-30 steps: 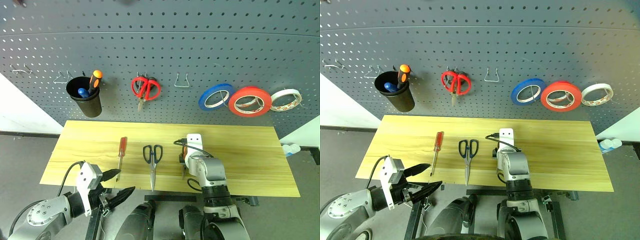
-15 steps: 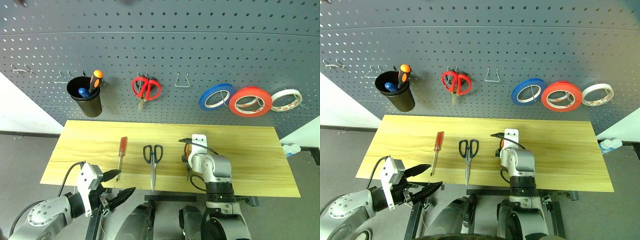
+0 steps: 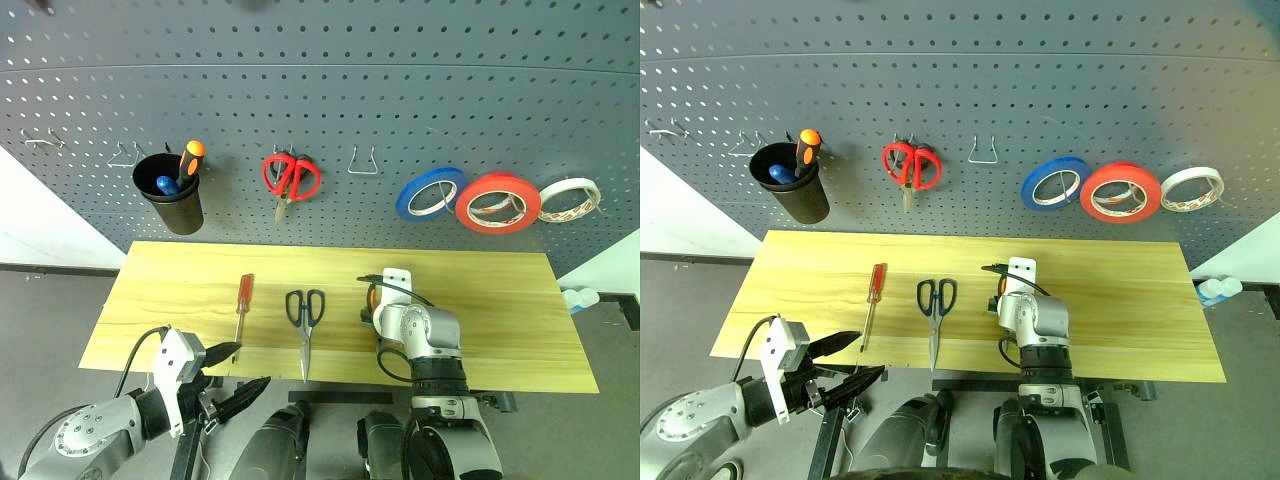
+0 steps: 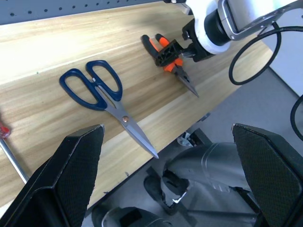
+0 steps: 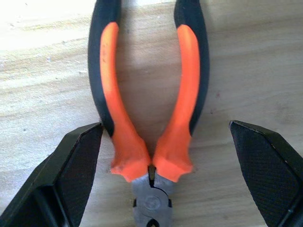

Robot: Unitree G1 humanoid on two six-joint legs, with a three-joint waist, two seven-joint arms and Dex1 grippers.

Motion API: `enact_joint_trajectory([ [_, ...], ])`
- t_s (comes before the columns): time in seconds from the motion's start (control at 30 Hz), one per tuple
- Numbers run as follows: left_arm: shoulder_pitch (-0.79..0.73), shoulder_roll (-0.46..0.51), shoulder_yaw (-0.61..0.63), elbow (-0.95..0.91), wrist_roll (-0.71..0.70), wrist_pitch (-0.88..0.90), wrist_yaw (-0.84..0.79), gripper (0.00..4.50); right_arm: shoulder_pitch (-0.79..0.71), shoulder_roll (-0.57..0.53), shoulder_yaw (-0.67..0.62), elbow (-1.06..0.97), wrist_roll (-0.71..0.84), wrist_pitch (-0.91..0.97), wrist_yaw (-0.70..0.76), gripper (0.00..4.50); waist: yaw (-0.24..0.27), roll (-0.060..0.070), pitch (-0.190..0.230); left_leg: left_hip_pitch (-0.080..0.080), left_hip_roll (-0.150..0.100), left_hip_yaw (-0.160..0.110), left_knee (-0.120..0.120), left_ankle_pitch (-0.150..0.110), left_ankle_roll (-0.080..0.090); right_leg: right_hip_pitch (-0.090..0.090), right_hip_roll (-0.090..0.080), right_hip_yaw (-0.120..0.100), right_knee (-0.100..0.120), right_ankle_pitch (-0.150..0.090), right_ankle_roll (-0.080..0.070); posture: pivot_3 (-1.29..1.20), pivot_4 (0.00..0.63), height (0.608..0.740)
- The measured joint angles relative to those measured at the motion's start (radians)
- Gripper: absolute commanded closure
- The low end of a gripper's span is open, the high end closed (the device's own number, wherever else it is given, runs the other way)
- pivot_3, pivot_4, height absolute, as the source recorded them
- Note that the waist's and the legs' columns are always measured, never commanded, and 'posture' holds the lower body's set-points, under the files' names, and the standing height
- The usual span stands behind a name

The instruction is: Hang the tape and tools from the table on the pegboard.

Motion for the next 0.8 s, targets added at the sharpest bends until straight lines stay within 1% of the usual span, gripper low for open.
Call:
enact_joint_trajectory([
  [0.1, 0.003, 0.000, 0.000, -0.001, 0.000, 0.000, 0.006, 0.00, 0.000, 0.000, 0.008, 0.004, 0.011, -0.004, -0.005, 0.59, 0.000, 0.000, 0.000, 0.000, 0.000, 0.000, 0.000, 0.000, 0.000, 0.000, 0.000, 0.000, 0.000, 0.000, 0.000, 0.08, 0.247, 0.718],
  [0.23, 0.006, -0.001, 0.000, -0.008, 0.000, 0.000, 0.010, 0.00, 0.000, 0.000, 0.024, 0.008, 0.030, -0.002, -0.011, 1.92, 0.003, 0.000, 0.000, 0.000, 0.000, 0.000, 0.000, 0.000, 0.000, 0.000, 0.000, 0.000, 0.000, 0.000, 0.000, 0.08, 0.247, 0.718],
  [0.27, 0.006, -0.001, 0.000, -0.011, 0.000, 0.000, 0.010, 0.00, 0.000, 0.000, 0.027, 0.009, 0.033, -0.001, -0.012, 2.22, 0.003, 0.000, 0.000, 0.000, 0.000, 0.000, 0.000, 0.000, 0.000, 0.000, 0.000, 0.000, 0.000, 0.000, 0.000, 0.08, 0.247, 0.718],
  [0.3, 0.006, -0.001, 0.000, -0.013, 0.000, 0.000, 0.010, 0.00, 0.000, 0.000, 0.029, 0.009, 0.038, 0.000, -0.014, 2.39, 0.004, 0.000, 0.000, 0.000, 0.000, 0.000, 0.000, 0.000, 0.000, 0.000, 0.000, 0.000, 0.000, 0.000, 0.000, 0.08, 0.247, 0.718],
  [0.57, 0.002, -0.002, 0.000, -0.014, 0.000, 0.000, 0.011, 0.00, 0.000, 0.000, 0.030, 0.010, 0.052, -0.002, -0.029, 2.39, 0.003, 0.000, 0.000, 0.000, 0.000, 0.000, 0.000, 0.000, 0.000, 0.000, 0.000, 0.000, 0.000, 0.000, 0.000, 0.08, 0.243, 0.718],
  [0.8, -0.024, -0.002, -0.001, -0.002, 0.001, 0.000, 0.011, 0.00, 0.000, -0.001, 0.039, 0.013, 0.058, -0.007, -0.029, 2.39, 0.002, 0.000, 0.000, 0.000, 0.000, 0.000, 0.000, 0.000, 0.000, 0.000, 0.000, 0.000, 0.000, 0.000, 0.000, 0.07, 0.223, 0.718],
])
